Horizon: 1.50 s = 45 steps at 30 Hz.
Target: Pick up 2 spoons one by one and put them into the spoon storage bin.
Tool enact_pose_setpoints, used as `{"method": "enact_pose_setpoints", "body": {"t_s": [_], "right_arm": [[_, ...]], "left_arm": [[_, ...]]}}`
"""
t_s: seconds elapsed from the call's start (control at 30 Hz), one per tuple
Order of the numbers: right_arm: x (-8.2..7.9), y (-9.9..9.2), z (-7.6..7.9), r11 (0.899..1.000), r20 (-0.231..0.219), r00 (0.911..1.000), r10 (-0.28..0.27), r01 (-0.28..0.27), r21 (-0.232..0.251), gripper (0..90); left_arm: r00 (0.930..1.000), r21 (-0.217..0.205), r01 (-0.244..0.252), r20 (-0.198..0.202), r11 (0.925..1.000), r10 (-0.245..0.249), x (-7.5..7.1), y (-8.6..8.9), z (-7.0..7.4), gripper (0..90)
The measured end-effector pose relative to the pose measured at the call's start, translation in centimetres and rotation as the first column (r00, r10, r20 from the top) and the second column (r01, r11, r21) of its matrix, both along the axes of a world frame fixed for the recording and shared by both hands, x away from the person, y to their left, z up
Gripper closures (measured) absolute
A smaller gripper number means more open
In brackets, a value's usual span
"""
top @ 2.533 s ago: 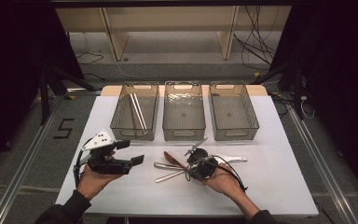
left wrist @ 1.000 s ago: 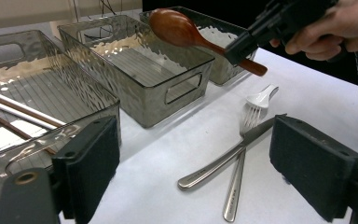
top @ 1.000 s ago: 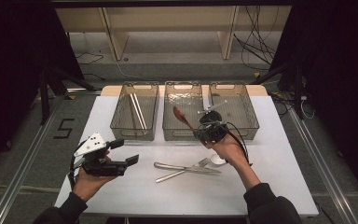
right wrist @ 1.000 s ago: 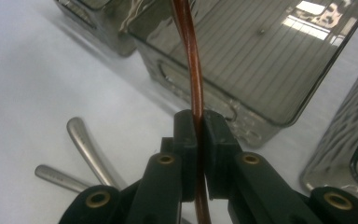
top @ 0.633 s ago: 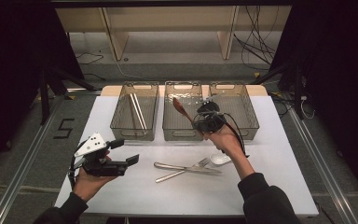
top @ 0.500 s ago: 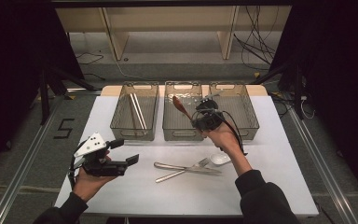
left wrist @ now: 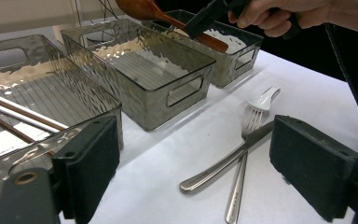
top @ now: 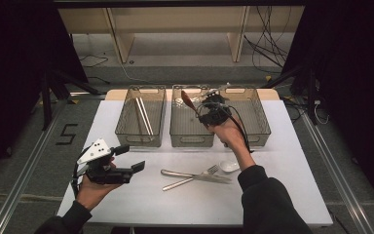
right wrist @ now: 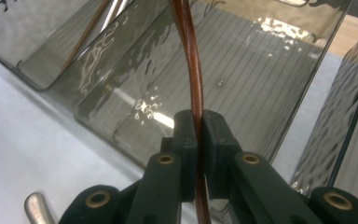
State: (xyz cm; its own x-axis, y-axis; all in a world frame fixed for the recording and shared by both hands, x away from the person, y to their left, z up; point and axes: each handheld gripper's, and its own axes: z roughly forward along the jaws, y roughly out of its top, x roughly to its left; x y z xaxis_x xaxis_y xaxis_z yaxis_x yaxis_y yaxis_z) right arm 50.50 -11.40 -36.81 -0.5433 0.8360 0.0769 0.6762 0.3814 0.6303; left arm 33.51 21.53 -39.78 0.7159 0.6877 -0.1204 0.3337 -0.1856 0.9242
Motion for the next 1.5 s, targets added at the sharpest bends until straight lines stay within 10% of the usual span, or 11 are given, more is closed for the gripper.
{"method": "enact_pose_setpoints", "body": {"t_s": [0.6, 0.7, 0.93, 1.5], "right_arm": [[1.9, 0.5, -1.1, 0.999, -0.018, 0.9987, -0.048, 0.048, -0.011, 83.8], [2.0, 0.7, -1.3, 1.0, -0.03, 0.9991, -0.03, 0.03, -0.004, 63.5], [1.6, 0.3, -0.8, 1.0, -0.021, 0.9997, -0.013, 0.013, 0.017, 52.9], [-4.2, -5.4, 2.3, 0.984, 0.042, 0.989, 0.142, -0.146, 0.1, 37.6]], "left_arm": [[1.0, 0.003, 0.006, 0.001, 1.0, -0.006, 0.0, 0.0, -0.1, 15.6], [1.0, 0.002, 0.008, -0.001, 1.0, -0.008, 0.0, -0.1, 0.0, 15.6], [1.0, 0.002, 0.005, 0.0, 1.0, -0.005, 0.0, 0.0, 0.0, 15.6], [1.0, -0.008, -0.01, 0.001, 0.9999, 0.01, 0.0, 0.0, 0.0, 15.5]]}}
